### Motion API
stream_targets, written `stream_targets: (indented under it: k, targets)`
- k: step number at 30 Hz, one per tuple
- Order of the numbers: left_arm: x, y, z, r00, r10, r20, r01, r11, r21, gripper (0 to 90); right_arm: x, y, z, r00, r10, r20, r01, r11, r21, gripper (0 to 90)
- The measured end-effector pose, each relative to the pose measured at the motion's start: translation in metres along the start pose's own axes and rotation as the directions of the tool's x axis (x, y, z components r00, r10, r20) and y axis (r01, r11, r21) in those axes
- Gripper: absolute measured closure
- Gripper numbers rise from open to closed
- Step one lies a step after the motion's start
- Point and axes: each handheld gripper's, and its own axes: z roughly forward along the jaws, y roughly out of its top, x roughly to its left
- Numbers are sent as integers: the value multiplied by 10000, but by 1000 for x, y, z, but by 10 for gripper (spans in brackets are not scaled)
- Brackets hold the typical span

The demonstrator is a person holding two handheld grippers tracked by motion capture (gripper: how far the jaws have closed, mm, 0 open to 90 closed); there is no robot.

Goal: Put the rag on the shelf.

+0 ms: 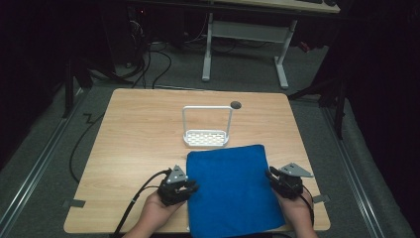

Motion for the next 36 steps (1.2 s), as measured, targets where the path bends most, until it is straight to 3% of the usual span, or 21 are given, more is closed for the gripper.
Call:
stream_targets:
  k: [2,3,4,9,15,18,27,28,29,31,36]
  targets:
    - [-4,-2,9,9999,156,-62,-153,9985,531,796,4,2,7,9997,-199,-150,204,9994,296,856]
    - [-4,-2,9,9999,156,-62,-153,9985,531,800,4,2,7,9997,-199,-150,204,9994,296,856]
    - [-6,-3,10,9986,480,-237,-465,9971,597,804,7,4,12,9994,-177,-303,192,9986,495,885]
    - [-3,-5,6,9979,536,-357,-512,9967,635,802,10,2,21,9989,-277,-378,316,9937,1074,898]
    - [3,-10,-1,9965,657,-512,-627,9963,584,802,19,0,20,9968,-419,-682,491,9930,1073,898]
    - [13,-16,-12,9965,599,-576,-559,9961,675,801,31,0,19,9925,-693,-1009,803,9907,1097,897]
    - [32,-38,-47,9980,-29,-631,86,9959,903,801,64,4,19,9746,-1068,-1970,1313,9846,1155,893]
    - [35,-48,-57,9977,-373,-569,414,9964,740,801,77,5,19,9665,-1404,-2147,1670,9797,1112,886]
    - [35,-51,-61,9973,-506,-531,543,9960,710,801,80,6,19,9633,-1511,-2217,1789,9775,1115,885]
    - [34,-57,-68,9970,-562,-531,600,9955,736,801,91,7,19,9560,-1671,-2411,1980,9740,1103,882]
    - [31,-64,-77,9968,-504,-620,552,9954,785,792,103,7,18,9475,-1909,-2563,2231,9694,1026,870]
